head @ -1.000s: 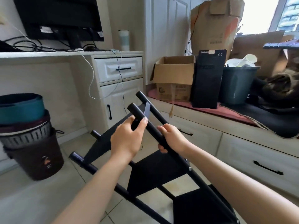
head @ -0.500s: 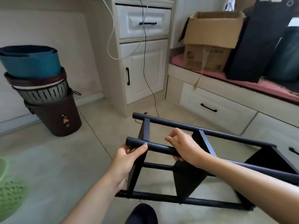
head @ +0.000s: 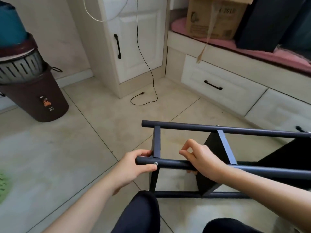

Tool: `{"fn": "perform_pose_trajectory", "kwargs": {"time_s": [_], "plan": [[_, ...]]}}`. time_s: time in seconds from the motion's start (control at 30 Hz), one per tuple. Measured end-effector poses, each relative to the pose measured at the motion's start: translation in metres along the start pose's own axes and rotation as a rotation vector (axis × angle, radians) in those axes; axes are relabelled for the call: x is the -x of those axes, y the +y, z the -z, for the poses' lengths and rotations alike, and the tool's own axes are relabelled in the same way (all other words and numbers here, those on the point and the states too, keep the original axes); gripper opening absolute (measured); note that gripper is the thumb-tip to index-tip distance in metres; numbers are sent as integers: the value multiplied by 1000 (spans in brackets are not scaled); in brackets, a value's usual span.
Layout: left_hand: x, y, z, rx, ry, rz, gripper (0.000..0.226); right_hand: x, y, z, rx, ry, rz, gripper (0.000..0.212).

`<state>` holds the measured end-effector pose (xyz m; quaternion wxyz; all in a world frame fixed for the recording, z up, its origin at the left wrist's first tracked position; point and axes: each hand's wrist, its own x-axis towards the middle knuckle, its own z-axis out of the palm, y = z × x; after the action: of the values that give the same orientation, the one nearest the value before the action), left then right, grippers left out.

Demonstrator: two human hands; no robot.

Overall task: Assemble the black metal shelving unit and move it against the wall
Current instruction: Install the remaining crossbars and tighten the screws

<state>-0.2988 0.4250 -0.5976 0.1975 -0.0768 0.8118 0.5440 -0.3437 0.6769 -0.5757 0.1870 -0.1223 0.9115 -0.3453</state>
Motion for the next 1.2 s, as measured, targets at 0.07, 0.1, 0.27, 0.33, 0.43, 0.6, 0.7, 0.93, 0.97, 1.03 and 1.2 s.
{"fn": "perform_pose_trajectory", "kwargs": {"time_s": [0.07,0.1,0.27,0.33,0.43,0.6,0.7,0.93,0.97,1.03,1.2], "plan": [[-3,1,0,-111,-16,22,59,1,5,-2,17,-5,-3,19],[-5,2,2,-158,-36,24,56,0,7,-2,19,-6,-3,20],[-11,2,5,-190,-56,-31,45,-7,8,2,83,-107,31,26],[-13,0,5,-247,-27,-56,48,-14,0,1,146,-135,101,28],[-16,-2,5,-243,-4,-79,43,-28,-20,-8,92,-181,226,30],[-13,-5,-1,-202,9,-116,22,-39,-36,-24,42,-166,299,29],[-11,-2,-1,-174,-16,-138,19,-39,-37,-25,41,-166,313,29],[-8,3,5,-286,-116,-122,26,-38,-32,-28,41,-188,325,26],[-8,3,6,-314,-117,-103,32,-37,-31,-28,26,-192,311,27],[-8,2,8,-352,-92,-83,50,-39,-29,-28,-7,-202,275,30],[-14,12,13,-470,-106,-262,95,-47,-29,-27,-305,-196,150,31]]}}
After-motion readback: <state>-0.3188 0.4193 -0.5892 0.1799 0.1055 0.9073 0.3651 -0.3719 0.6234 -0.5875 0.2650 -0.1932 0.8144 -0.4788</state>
